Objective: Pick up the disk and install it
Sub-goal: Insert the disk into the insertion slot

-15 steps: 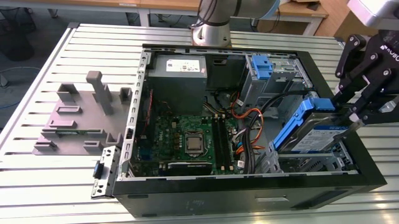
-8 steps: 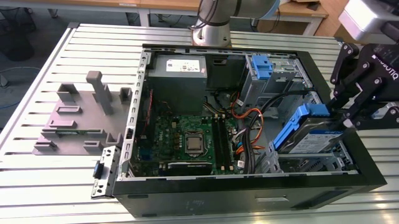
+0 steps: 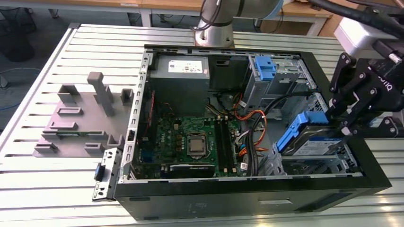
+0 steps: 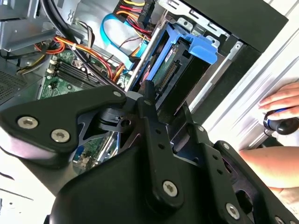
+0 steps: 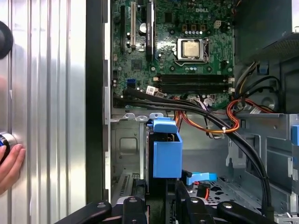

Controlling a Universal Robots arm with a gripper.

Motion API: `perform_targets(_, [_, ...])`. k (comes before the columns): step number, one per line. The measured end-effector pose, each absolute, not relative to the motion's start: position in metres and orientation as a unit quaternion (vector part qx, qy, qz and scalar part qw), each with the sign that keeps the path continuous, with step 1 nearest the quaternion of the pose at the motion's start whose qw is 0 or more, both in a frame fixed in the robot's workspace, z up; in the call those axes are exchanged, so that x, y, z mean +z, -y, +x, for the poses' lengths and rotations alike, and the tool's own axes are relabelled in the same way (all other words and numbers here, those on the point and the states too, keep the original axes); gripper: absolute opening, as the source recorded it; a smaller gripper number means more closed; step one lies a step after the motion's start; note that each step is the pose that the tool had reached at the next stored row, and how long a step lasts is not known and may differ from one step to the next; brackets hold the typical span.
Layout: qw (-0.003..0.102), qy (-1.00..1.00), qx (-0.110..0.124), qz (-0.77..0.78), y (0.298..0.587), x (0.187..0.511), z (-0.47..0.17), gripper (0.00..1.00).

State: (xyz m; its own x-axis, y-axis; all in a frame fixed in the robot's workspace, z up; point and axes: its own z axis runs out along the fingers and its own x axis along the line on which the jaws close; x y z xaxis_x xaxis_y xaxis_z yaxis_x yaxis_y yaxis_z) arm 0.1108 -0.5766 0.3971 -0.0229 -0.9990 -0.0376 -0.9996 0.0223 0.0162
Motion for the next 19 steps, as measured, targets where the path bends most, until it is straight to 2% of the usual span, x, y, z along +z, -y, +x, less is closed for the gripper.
perform_targets(10, [0.008, -0.715, 0.019, -0.699, 0.579, 0.379, 0.111, 0.35])
perform_targets(19, [0.008, -0.715, 0.019, -0.699, 0.579, 0.379, 0.111, 0.36])
